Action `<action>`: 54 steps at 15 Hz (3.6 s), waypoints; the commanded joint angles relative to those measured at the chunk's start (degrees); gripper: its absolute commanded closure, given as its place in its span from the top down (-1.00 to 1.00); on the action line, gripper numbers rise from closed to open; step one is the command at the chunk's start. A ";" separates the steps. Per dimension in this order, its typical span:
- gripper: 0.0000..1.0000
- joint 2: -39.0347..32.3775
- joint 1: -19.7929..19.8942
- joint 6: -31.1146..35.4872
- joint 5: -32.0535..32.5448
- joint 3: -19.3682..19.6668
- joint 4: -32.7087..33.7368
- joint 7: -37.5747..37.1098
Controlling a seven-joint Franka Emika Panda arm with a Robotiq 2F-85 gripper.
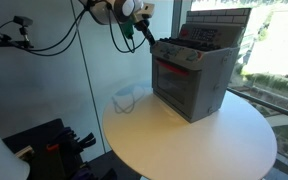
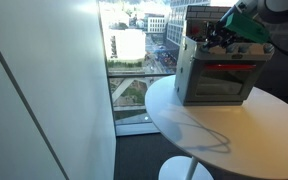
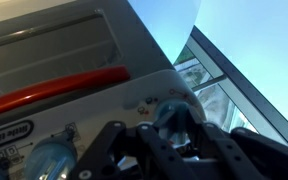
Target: Turn the left knob anticlockwise
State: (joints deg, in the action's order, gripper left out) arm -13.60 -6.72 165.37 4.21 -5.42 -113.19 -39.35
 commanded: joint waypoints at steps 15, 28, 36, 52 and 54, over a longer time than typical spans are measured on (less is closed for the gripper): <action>-0.87 1.34 -4.83 -6.76 13.23 6.31 2.24 -3.81; -0.87 1.61 -8.22 -9.17 25.41 9.91 2.88 -6.51; -0.87 1.96 -9.78 -10.35 32.58 11.61 3.06 -10.10; 0.98 4.30 -7.62 -15.64 29.03 9.11 1.93 -8.70; 1.00 5.11 -6.46 -18.00 25.57 8.10 1.76 -6.87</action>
State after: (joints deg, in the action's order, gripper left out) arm -10.89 -15.69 151.07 33.81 4.81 -110.68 -49.46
